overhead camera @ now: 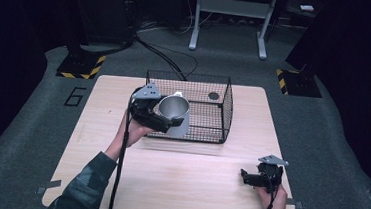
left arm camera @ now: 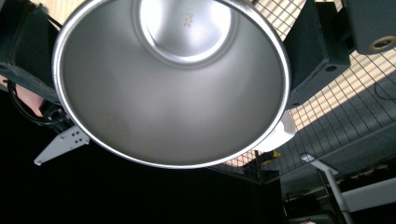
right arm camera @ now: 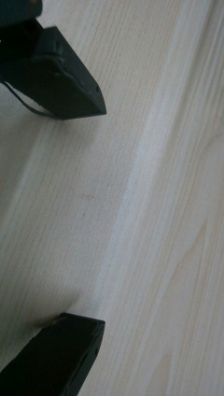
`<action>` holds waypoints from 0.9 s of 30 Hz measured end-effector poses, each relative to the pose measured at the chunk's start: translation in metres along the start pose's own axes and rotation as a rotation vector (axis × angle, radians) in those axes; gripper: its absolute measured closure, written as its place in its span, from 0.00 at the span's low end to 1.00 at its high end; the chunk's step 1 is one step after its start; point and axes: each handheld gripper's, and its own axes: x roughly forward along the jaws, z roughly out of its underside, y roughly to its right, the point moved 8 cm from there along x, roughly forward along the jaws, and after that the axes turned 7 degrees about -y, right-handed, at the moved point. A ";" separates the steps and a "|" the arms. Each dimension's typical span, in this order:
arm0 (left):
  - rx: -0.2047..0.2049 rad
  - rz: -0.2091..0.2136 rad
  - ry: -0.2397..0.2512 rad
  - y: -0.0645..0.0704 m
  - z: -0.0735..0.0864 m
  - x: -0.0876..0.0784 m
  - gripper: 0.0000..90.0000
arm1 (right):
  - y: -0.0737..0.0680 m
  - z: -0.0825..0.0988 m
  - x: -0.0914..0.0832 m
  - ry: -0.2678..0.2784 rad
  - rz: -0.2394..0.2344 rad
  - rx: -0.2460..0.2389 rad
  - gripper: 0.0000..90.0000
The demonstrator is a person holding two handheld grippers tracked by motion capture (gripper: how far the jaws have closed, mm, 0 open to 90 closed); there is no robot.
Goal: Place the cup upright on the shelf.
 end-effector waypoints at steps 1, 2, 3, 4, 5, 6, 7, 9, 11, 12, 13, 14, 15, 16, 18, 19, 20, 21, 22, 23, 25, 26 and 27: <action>0.002 -0.003 0.001 -0.001 -0.002 0.001 0.08 | 0.000 0.000 0.000 0.000 0.000 0.000 0.00; 0.003 -0.001 -0.002 -0.002 -0.003 0.002 0.08 | 0.000 0.000 0.000 0.000 0.000 0.000 0.00; 0.004 -0.006 0.000 -0.004 -0.005 0.003 0.08 | 0.000 0.000 0.000 0.000 0.000 0.000 0.00; 0.004 -0.007 -0.002 -0.005 -0.006 0.004 0.08 | 0.000 0.000 0.000 0.000 0.000 0.000 0.00; 0.005 -0.007 -0.004 -0.007 -0.009 0.006 0.08 | 0.000 0.000 0.000 0.000 0.000 0.000 0.00; 0.007 -0.009 -0.005 -0.008 -0.010 0.007 0.08 | 0.000 0.000 0.000 0.000 0.000 0.000 0.00; 0.009 -0.009 -0.007 -0.010 -0.011 0.009 0.08 | 0.000 0.000 0.000 0.001 0.000 0.000 0.00; 0.005 -0.009 -0.010 -0.010 -0.012 0.010 0.08 | 0.000 0.000 0.000 0.000 0.000 0.000 0.00; 0.010 -0.014 -0.016 -0.015 -0.016 0.016 0.08 | 0.000 0.000 0.000 0.001 0.000 0.000 0.00; 0.013 -0.012 -0.018 -0.016 -0.017 0.017 0.08 | 0.000 0.000 0.000 0.001 0.000 0.000 0.00; 0.013 -0.011 -0.021 -0.017 -0.019 0.020 0.08 | 0.000 0.000 0.000 0.000 0.000 0.000 0.00; 0.015 -0.012 -0.022 -0.018 -0.019 0.021 0.08 | 0.000 0.000 0.000 0.000 0.000 0.000 0.00; 0.020 -0.014 -0.024 -0.020 -0.020 0.024 0.08 | 0.000 0.000 0.000 0.001 0.000 0.000 0.00; 0.020 -0.014 -0.026 -0.021 -0.021 0.026 0.08 | 0.000 0.000 0.000 0.001 0.000 0.000 0.00; 0.017 -0.012 -0.029 -0.021 -0.022 0.027 0.08 | 0.000 0.000 0.000 0.000 0.000 0.000 0.00; 0.023 -0.007 -0.035 -0.023 -0.023 0.031 0.08 | 0.000 0.000 0.000 0.000 0.000 0.000 0.00; 0.021 -0.003 -0.038 -0.024 -0.023 0.033 0.08 | 0.000 0.000 0.000 0.000 0.000 0.000 0.00; 0.024 -0.007 -0.039 -0.025 -0.024 0.035 0.08 | 0.000 0.000 0.000 0.000 0.000 0.000 0.00; 0.026 -0.008 -0.043 -0.026 -0.025 0.037 0.08 | 0.000 0.000 0.000 0.000 0.000 -0.001 0.00; 0.023 -0.008 -0.044 -0.027 -0.025 0.039 0.08 | 0.000 0.000 0.000 0.001 0.000 0.000 0.00; 0.017 -0.014 -0.043 -0.030 -0.026 0.043 0.08 | 0.000 0.000 0.000 0.001 0.000 -0.001 0.00; 0.022 -0.017 -0.046 -0.032 -0.026 0.045 0.08 | 0.000 0.000 0.000 0.000 0.000 0.002 0.00; 0.017 -0.013 -0.054 -0.033 -0.025 0.047 0.08 | 0.000 0.000 0.000 0.000 0.000 0.003 0.00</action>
